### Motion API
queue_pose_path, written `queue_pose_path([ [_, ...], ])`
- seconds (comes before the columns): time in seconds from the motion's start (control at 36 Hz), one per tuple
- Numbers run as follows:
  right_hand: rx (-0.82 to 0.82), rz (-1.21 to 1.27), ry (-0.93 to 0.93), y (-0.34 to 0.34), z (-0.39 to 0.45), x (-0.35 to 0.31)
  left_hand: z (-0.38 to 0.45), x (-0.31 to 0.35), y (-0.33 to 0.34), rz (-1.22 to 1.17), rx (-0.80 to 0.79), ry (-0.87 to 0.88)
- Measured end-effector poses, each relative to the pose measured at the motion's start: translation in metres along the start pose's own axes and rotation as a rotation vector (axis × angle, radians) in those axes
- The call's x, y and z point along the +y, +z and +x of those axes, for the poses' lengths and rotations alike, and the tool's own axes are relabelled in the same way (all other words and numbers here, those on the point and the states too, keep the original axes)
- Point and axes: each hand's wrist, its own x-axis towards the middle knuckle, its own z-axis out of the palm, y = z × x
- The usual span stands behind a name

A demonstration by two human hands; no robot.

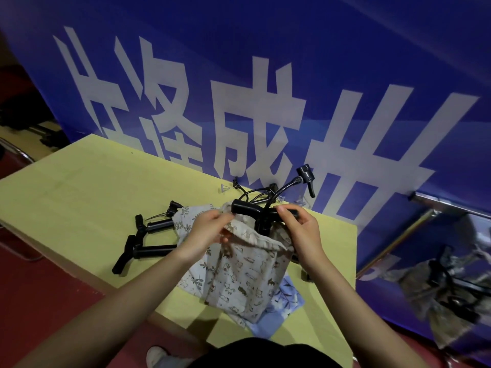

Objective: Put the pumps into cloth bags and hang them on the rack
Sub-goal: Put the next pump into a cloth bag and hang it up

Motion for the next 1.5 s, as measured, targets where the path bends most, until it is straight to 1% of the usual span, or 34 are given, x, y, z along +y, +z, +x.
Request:
queue_pose_path([
  [0.08,0.022,0.001,-0.002,0.0,0.0,0.001,-0.004,0.013,-0.006,0.199,0.135,0.151],
  [0.17,0.05,-0.008,-0.007,0.0,0.003,0.001,-0.008,0.023,-0.009,0.252,0.171,0.235],
  [0.25,0.061,-0.012,-0.004,0.0,0.004,0.001,-0.008,0.029,-0.013,0.257,0.15,0.246],
  [0.39,0.07,-0.014,-0.029,-0.003,0.004,0.002,-0.005,0.032,-0.019,0.145,0.068,0.202],
  [0.47,0.08,-0.003,-0.03,-0.004,0.003,0.003,-0.007,0.036,-0.02,-0.003,0.038,0.177],
  [0.56,0.11,0.016,-0.035,-0.003,0.002,0.004,-0.008,0.043,-0.019,-0.195,-0.048,0.136],
  [0.61,0.125,0.032,-0.03,-0.002,0.002,0.003,-0.008,0.048,-0.016,-0.418,-0.131,0.04],
  [0.67,0.129,0.051,-0.021,-0.001,0.003,0.002,-0.008,0.052,-0.013,-0.628,-0.196,-0.116],
  [0.69,0.129,0.054,-0.018,-0.001,0.003,0.002,-0.007,0.053,-0.012,-0.687,-0.207,-0.188],
  [0.75,0.124,0.066,-0.015,-0.002,0.002,0.003,-0.006,0.056,-0.011,-0.73,-0.201,-0.296],
  [0.86,0.082,0.158,-0.002,-0.005,-0.003,0.006,-0.001,0.056,-0.012,-0.784,-0.134,-0.41],
  [0.97,0.033,0.257,0.004,-0.004,-0.006,0.005,0.002,0.056,-0.011,-0.886,-0.073,-0.426],
  [1.06,0.018,0.288,0.017,-0.002,-0.007,0.002,0.006,0.056,-0.01,-1.056,-0.061,-0.437],
  [1.11,0.019,0.287,0.006,-0.002,-0.007,-0.001,0.008,0.058,-0.01,-1.123,-0.047,-0.43],
  [1.14,0.017,0.283,-0.005,-0.002,-0.006,-0.002,0.008,0.06,-0.01,-1.111,-0.043,-0.412],
  [1.19,0.006,0.277,-0.009,-0.001,-0.003,-0.004,0.008,0.064,-0.009,-0.992,-0.049,-0.355],
  [1.28,-0.017,0.251,-0.01,-0.002,0.001,-0.004,0.005,0.064,-0.005,-0.646,-0.08,-0.216],
  [1.36,-0.065,0.213,-0.035,-0.003,0.004,-0.002,-0.004,0.059,0.002,-0.256,-0.021,0.024],
  [1.42,-0.087,0.206,-0.037,-0.001,0.004,-0.002,-0.009,0.054,0.007,-0.13,0.015,0.129],
  [1.5,-0.112,0.214,-0.031,0.004,0.002,-0.003,-0.015,0.046,0.016,-0.021,0.032,0.195],
])
